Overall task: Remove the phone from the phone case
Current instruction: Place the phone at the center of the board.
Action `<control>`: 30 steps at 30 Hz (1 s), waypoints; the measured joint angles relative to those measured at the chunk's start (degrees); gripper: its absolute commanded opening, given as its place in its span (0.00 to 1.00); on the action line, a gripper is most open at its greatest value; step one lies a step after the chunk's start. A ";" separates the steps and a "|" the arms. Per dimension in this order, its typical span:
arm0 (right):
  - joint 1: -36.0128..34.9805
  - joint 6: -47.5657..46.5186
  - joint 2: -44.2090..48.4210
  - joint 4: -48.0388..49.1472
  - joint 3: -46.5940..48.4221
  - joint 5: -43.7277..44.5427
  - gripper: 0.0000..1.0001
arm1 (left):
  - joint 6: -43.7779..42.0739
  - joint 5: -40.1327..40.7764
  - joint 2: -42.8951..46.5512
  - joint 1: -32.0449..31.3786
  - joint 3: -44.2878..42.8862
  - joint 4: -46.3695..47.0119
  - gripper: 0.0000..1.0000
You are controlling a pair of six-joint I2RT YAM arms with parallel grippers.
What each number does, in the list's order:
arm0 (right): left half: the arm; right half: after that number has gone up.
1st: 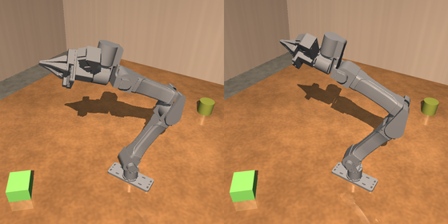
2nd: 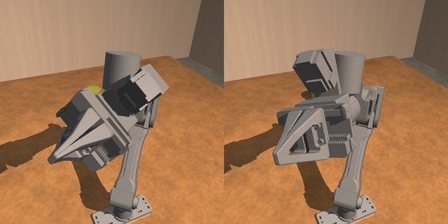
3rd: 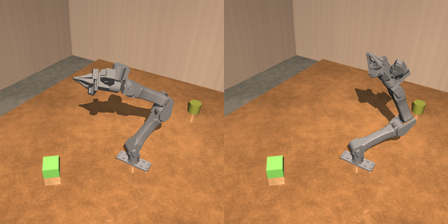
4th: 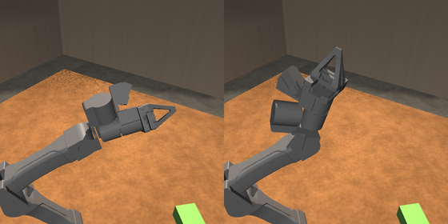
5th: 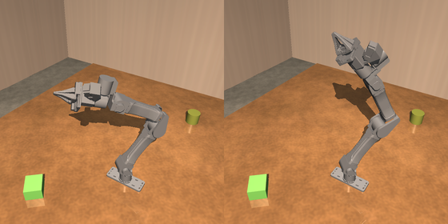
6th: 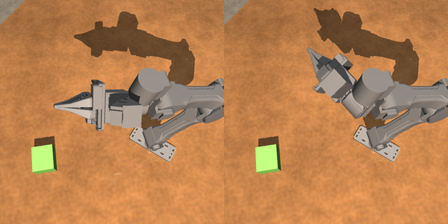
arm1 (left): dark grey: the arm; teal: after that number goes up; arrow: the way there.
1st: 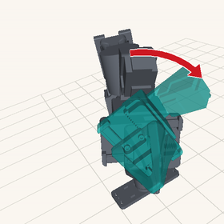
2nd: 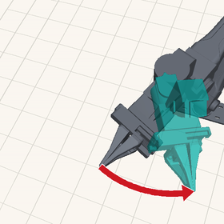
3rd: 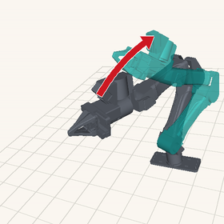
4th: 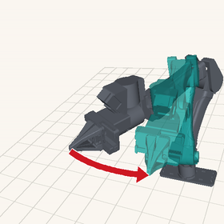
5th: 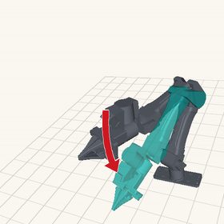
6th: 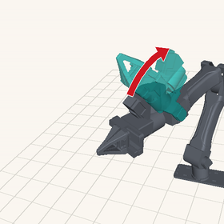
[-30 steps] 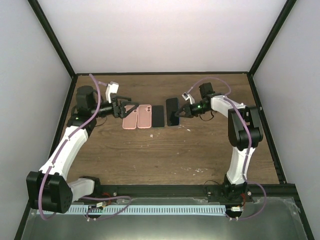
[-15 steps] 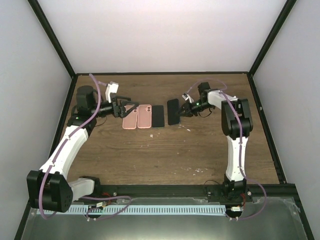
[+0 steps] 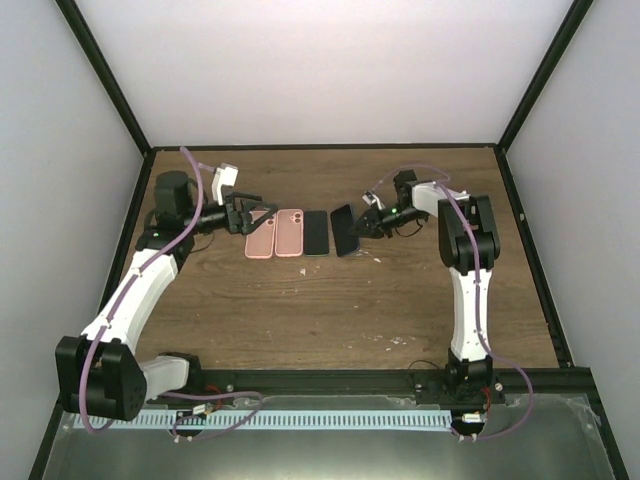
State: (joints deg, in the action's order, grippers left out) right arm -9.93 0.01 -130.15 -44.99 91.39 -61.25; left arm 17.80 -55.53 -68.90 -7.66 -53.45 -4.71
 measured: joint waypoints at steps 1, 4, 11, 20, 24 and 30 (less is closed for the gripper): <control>0.00 0.50 -0.26 0.09 0.00 -0.55 0.14 | 0.00 0.00 -0.04 0.04 0.00 0.00 1.00; 0.00 2.34 -0.48 0.76 -0.13 -1.79 0.18 | 0.11 0.02 -0.11 0.17 0.00 0.02 1.00; -0.02 7.17 -0.44 5.60 -2.71 -3.91 0.26 | 0.24 0.09 -0.11 0.55 0.11 0.50 1.00; -0.17 9.97 -0.24 9.27 -5.03 -4.37 0.27 | 0.61 0.22 -0.11 0.68 0.74 1.27 1.00; -0.39 11.08 0.46 10.88 -5.95 -4.26 0.27 | 0.83 0.24 -0.11 0.68 0.83 1.38 1.00; -0.81 12.39 0.90 12.96 -5.95 -4.11 0.30 | 1.09 0.50 -0.11 1.01 0.98 1.64 1.00</control>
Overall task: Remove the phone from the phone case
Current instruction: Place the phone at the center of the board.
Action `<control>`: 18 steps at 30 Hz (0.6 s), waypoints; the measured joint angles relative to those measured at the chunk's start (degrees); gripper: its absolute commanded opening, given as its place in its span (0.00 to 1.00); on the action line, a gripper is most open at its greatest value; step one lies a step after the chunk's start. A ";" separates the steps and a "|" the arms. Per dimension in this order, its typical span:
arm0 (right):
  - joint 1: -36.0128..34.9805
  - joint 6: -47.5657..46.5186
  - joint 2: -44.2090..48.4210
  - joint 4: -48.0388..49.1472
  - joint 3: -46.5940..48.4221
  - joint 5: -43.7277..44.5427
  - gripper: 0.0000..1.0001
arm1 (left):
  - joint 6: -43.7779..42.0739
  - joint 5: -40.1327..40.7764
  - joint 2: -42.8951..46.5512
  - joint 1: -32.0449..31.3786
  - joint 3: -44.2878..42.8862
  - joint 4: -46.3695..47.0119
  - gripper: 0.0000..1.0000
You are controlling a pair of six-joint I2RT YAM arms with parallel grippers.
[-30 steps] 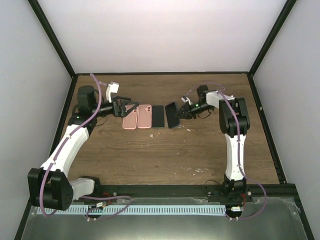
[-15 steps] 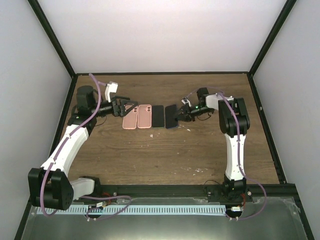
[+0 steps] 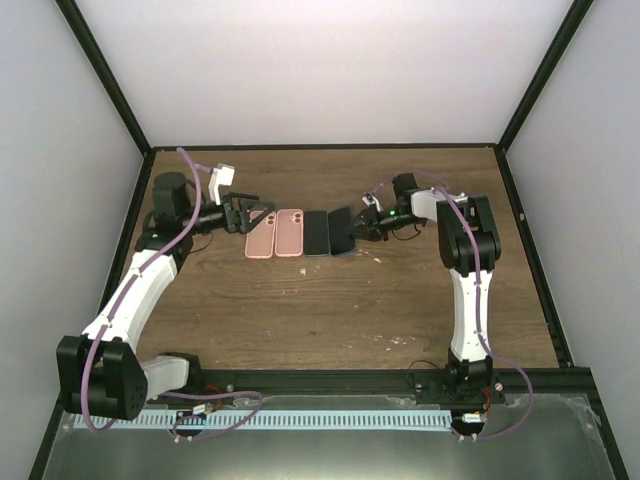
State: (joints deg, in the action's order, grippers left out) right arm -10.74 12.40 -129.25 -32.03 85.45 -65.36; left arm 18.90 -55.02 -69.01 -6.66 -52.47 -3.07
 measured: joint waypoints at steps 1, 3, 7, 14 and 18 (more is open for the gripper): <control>-0.13 0.15 0.09 0.17 0.00 0.07 0.32 | 0.00 0.04 0.00 0.04 0.07 0.00 1.00; -0.24 0.31 0.35 0.31 -0.02 0.35 0.36 | 0.00 0.20 0.00 0.17 0.09 0.02 1.00; -0.61 -0.66 1.05 -0.20 0.00 1.99 0.39 | 0.00 0.46 0.00 0.31 0.09 0.00 1.00; -0.81 -2.43 1.51 -2.01 0.00 4.87 0.37 | 0.02 0.61 0.02 0.42 0.09 0.02 1.00; -0.81 -1.77 1.51 -1.31 0.00 5.18 0.31 | 0.17 0.63 0.02 0.66 0.09 0.02 1.00</control>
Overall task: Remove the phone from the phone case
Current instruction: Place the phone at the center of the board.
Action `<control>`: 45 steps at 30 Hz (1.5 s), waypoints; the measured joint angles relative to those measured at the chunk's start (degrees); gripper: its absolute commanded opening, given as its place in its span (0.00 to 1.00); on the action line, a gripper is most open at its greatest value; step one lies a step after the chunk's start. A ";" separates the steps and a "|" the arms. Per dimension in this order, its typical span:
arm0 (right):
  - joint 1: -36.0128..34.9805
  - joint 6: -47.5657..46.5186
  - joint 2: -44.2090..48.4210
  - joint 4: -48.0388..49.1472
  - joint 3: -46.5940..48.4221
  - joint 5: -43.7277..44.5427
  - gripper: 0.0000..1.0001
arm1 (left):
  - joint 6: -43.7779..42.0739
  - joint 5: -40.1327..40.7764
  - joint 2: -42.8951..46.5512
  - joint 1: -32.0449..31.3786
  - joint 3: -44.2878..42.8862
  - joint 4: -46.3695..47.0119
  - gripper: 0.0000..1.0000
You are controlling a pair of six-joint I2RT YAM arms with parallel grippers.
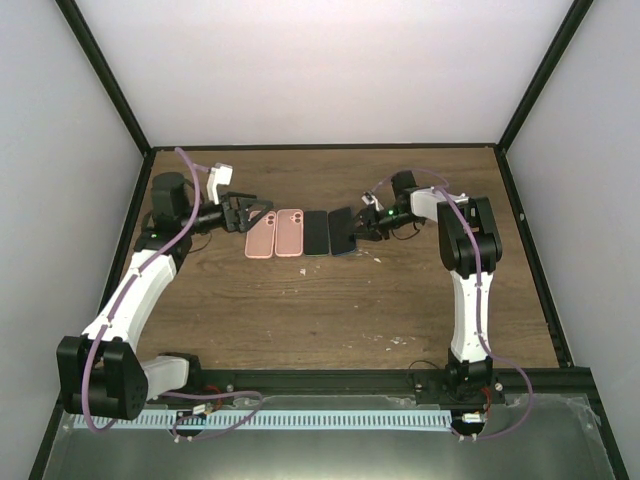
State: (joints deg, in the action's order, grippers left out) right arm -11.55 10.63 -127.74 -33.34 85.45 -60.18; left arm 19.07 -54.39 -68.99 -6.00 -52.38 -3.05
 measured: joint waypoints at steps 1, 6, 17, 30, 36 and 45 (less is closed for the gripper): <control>0.00 0.39 0.00 0.48 0.00 -0.02 0.29 | 0.00 0.00 0.00 0.04 0.00 0.00 1.00; 0.00 2.84 0.00 2.71 0.00 -0.28 0.25 | 0.04 0.00 0.00 0.31 0.22 0.07 1.00; 0.00 6.40 0.00 5.90 0.00 -0.31 0.30 | 0.26 -0.02 0.00 0.46 0.74 0.44 1.00; -3.30 -0.81 3.13 1.11 0.00 10.32 0.61 | 0.24 0.04 0.00 0.76 0.74 0.42 1.00; -6.56 -2.29 5.33 -1.95 2.27 22.12 0.64 | 0.22 0.33 0.37 0.76 0.74 0.42 1.00; -7.87 -2.91 8.28 -4.09 2.08 30.51 0.99 | -1.40 4.42 0.72 1.14 0.68 -1.77 1.00</control>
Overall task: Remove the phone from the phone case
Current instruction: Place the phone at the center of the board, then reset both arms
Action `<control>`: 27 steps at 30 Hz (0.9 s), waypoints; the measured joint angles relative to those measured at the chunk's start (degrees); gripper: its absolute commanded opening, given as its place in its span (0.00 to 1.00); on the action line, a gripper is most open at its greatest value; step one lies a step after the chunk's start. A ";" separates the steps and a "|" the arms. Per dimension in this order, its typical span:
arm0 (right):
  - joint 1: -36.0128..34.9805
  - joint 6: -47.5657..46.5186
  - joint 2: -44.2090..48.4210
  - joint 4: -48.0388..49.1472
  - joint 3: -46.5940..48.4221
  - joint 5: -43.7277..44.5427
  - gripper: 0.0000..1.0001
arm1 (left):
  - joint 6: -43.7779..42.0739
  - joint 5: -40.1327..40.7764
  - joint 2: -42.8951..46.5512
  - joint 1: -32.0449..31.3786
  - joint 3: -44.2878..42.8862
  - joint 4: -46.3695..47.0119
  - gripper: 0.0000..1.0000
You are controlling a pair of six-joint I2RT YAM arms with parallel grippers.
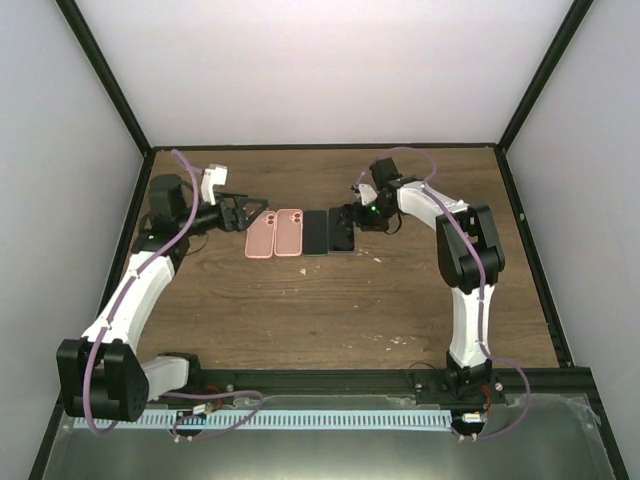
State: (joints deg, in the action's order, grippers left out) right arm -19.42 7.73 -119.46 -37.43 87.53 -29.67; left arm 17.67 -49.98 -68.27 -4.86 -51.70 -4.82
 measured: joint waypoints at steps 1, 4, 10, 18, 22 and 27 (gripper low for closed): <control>-0.07 -0.17 0.66 -0.04 -0.02 0.66 1.00 | -0.24 0.81 -0.02 0.35 -0.11 -0.59 1.00; -0.07 -1.07 2.49 0.02 -0.09 2.03 1.00 | -0.76 2.32 -0.02 2.03 -0.74 -1.81 1.00; -0.07 -3.48 8.94 3.08 -4.98 3.89 1.00 | -2.54 5.99 -0.13 10.16 -2.64 -3.63 1.00; 5.60 -4.92 25.16 14.45 -16.39 5.70 1.00 | -7.21 15.10 -0.26 18.75 -1.25 -2.99 1.00; 16.35 -4.68 33.29 27.82 -29.75 5.70 1.00 | -12.24 24.83 0.44 18.99 12.17 6.49 1.00; 19.89 -5.53 37.38 38.25 -41.59 5.88 1.00 | -13.49 28.68 -0.70 18.71 18.93 13.29 1.00</control>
State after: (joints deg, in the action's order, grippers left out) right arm 0.47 2.20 -82.08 0.82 45.93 -23.79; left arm 4.19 -21.30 -68.97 13.85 -32.77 8.47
